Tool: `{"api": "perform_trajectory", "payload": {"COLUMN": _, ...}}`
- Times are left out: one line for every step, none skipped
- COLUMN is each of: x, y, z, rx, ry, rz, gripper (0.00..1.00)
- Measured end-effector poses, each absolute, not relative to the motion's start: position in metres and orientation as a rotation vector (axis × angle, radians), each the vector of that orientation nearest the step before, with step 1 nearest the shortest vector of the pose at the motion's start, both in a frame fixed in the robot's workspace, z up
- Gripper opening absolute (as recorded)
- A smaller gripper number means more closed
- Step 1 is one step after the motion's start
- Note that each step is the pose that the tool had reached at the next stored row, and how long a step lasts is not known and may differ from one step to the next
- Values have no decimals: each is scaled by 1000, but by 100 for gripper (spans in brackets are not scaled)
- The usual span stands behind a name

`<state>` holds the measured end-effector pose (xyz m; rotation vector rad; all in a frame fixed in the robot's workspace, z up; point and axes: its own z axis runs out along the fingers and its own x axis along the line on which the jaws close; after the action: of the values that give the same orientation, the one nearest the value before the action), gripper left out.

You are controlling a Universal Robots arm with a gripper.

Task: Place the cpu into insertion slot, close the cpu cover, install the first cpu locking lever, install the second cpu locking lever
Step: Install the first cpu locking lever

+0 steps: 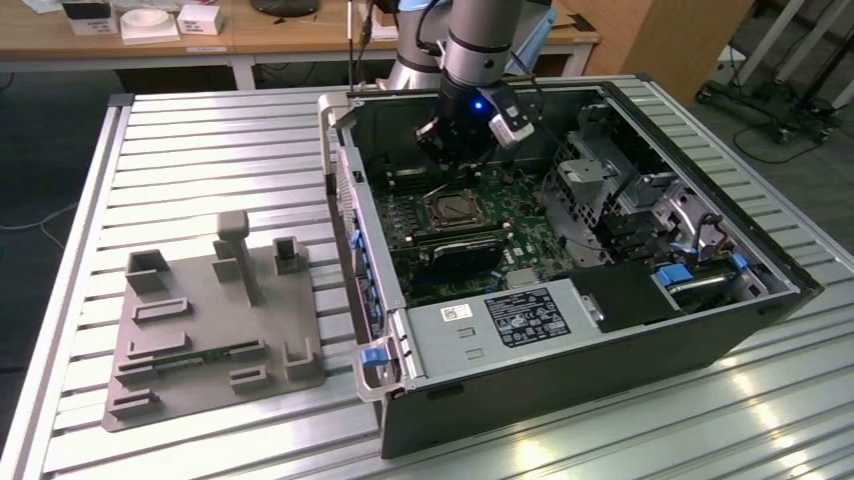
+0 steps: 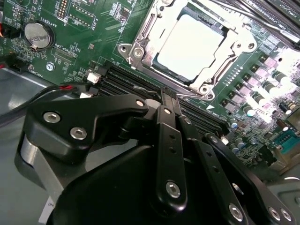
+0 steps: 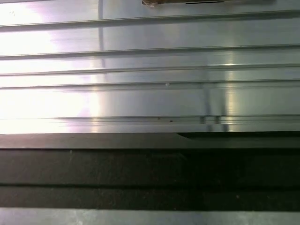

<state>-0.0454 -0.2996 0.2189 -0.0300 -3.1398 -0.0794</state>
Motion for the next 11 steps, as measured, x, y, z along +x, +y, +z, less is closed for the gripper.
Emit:
{"api": "perform_trajectory", "payload": {"x": -45, "y": -300, "z": 218, "rx": -30, "ry": -3140, "rz": -79, "gripper": 10}}
{"api": "perform_trajectory", "payload": {"x": -45, "y": -300, "z": 218, "rx": -30, "ry": -3140, "rz": -79, "gripper": 10}}
{"api": "perform_trajectory", "payload": {"x": -45, "y": -300, "z": 218, "rx": -30, "ry": -3140, "rz": -79, "gripper": 10}}
{"api": "perform_trajectory", "payload": {"x": -44, "y": -300, "z": 218, "rx": -30, "ry": -3140, "rz": -79, "gripper": 10}}
{"api": "perform_trajectory", "payload": {"x": -44, "y": -300, "z": 218, "rx": -30, "ry": -3140, "rz": -79, "gripper": 10}}
{"api": "perform_trajectory", "payload": {"x": -43, "y": -300, "z": 217, "rx": -30, "ry": -3140, "rz": -79, "gripper": 10}}
{"api": "perform_trajectory", "payload": {"x": -43, "y": -300, "z": 217, "rx": -30, "ry": -3140, "rz": -79, "gripper": 10}}
{"api": "perform_trajectory", "payload": {"x": -42, "y": -300, "z": 217, "rx": -30, "ry": -3140, "rz": -79, "gripper": 10}}
{"api": "perform_trajectory", "payload": {"x": -42, "y": -300, "z": 217, "rx": -30, "ry": -3140, "rz": -79, "gripper": 10}}
{"api": "perform_trajectory", "payload": {"x": -41, "y": -300, "z": 217, "rx": -30, "ry": -3140, "rz": -80, "gripper": 10}}
{"api": "perform_trajectory", "payload": {"x": -40, "y": -300, "z": 217, "rx": -30, "ry": -3140, "rz": -80, "gripper": 10}}
